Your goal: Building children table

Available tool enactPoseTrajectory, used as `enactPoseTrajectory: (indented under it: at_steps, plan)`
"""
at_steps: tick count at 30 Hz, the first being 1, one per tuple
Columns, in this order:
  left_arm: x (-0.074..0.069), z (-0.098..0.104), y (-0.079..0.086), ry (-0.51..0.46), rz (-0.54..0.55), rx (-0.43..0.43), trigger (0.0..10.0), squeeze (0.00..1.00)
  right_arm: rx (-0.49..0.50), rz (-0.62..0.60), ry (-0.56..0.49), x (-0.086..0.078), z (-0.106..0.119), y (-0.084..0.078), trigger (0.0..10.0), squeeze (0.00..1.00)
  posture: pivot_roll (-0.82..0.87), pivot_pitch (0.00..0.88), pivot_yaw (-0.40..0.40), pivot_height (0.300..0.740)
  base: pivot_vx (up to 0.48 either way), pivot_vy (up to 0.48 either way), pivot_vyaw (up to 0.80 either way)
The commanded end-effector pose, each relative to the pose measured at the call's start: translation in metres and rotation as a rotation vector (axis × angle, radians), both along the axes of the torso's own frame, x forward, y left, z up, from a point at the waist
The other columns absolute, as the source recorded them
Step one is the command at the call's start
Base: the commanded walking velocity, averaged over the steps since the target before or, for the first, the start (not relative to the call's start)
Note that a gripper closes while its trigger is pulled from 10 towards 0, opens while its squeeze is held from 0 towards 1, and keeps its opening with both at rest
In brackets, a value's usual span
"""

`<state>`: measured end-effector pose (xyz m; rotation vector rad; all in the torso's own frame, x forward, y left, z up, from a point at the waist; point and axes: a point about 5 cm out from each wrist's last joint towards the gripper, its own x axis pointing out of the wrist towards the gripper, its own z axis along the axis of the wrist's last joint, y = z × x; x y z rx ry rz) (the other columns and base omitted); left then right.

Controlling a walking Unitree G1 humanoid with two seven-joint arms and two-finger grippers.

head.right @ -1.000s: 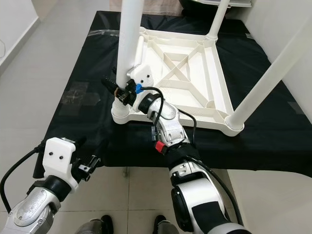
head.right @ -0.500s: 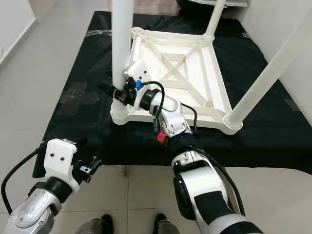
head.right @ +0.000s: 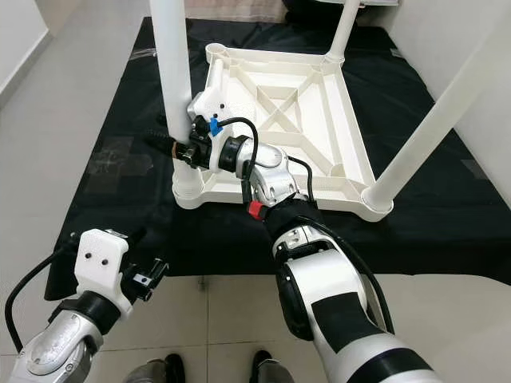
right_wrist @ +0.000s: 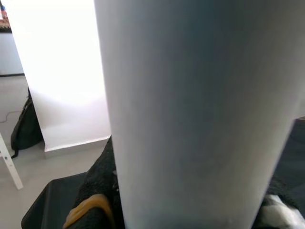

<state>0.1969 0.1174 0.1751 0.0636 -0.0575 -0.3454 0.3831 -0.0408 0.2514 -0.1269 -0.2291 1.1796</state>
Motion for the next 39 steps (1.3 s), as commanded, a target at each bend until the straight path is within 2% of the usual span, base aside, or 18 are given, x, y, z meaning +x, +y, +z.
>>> enactPoseTrajectory:
  at_steps: [1,3,5,9,12,15,18,26,33,35,36,39]
  plan:
    - [-0.002,-0.003,0.0,0.012,0.005,0.005,10.0,0.0,-0.061,0.076,0.149,-0.006,-0.035,0.002,10.0,0.0,0.15,0.231,-0.079,0.74,0.0,0.0,0.0]
    - [-0.002,-0.003,0.0,0.012,0.005,0.005,10.0,0.0,-0.084,0.176,0.146,-0.012,-0.04,0.004,10.0,0.0,0.15,0.232,-0.077,0.74,0.0,0.0,0.0]
    - [-0.002,-0.003,0.0,0.012,0.005,0.005,10.0,0.0,-0.084,0.176,0.146,-0.012,-0.04,0.004,10.0,0.0,0.15,0.232,-0.077,0.74,0.0,0.0,0.0]
    - [-0.003,-0.003,-0.001,0.015,0.007,0.002,10.0,0.0,-0.107,0.262,0.168,-0.016,-0.044,0.009,10.0,0.0,0.15,0.239,-0.077,0.74,0.0,0.0,0.0]
    - [-0.003,-0.003,-0.001,0.016,0.009,0.0,10.0,0.0,-0.112,0.279,0.175,-0.017,-0.044,0.01,10.0,0.0,0.15,0.239,-0.077,0.74,0.0,0.0,0.0]
    - [-0.004,-0.003,-0.001,0.013,0.01,0.004,10.0,0.0,-0.162,0.272,0.168,-0.018,-0.046,0.021,10.0,0.0,0.15,0.242,-0.078,0.74,0.0,0.0,0.0]
    - [-0.004,-0.002,0.0,0.012,0.012,0.006,10.0,0.0,-0.168,0.282,0.162,-0.018,-0.043,0.025,10.0,0.0,0.15,0.248,-0.081,0.74,0.0,0.0,0.0]
    - [-0.003,-0.002,0.001,0.011,0.018,0.011,10.0,0.0,-0.154,0.322,0.158,-0.02,-0.042,0.023,10.0,0.0,0.15,0.252,-0.082,0.74,0.0,0.0,0.0]
    - [-0.001,-0.001,0.003,0.005,0.02,0.013,10.0,0.0,-0.137,0.207,0.165,-0.014,-0.047,0.017,10.0,0.0,0.15,0.252,-0.076,0.74,0.0,0.0,0.0]
    - [0.0,-0.001,0.004,0.002,0.021,0.015,10.0,0.0,-0.126,0.081,0.174,-0.008,-0.046,0.016,10.0,0.0,0.14,0.252,-0.075,0.74,0.0,0.0,0.0]
    - [0.0,-0.001,0.004,0.002,0.021,0.015,10.0,0.0,-0.126,0.081,0.174,-0.008,-0.046,0.016,10.0,0.0,0.14,0.252,-0.075,0.74,0.0,0.0,0.0]
    - [0.001,0.0,0.004,-0.002,0.021,0.018,10.0,0.0,-0.105,-0.025,0.184,-0.002,-0.043,0.016,10.0,0.0,0.14,0.252,-0.075,0.74,0.0,0.0,0.0]
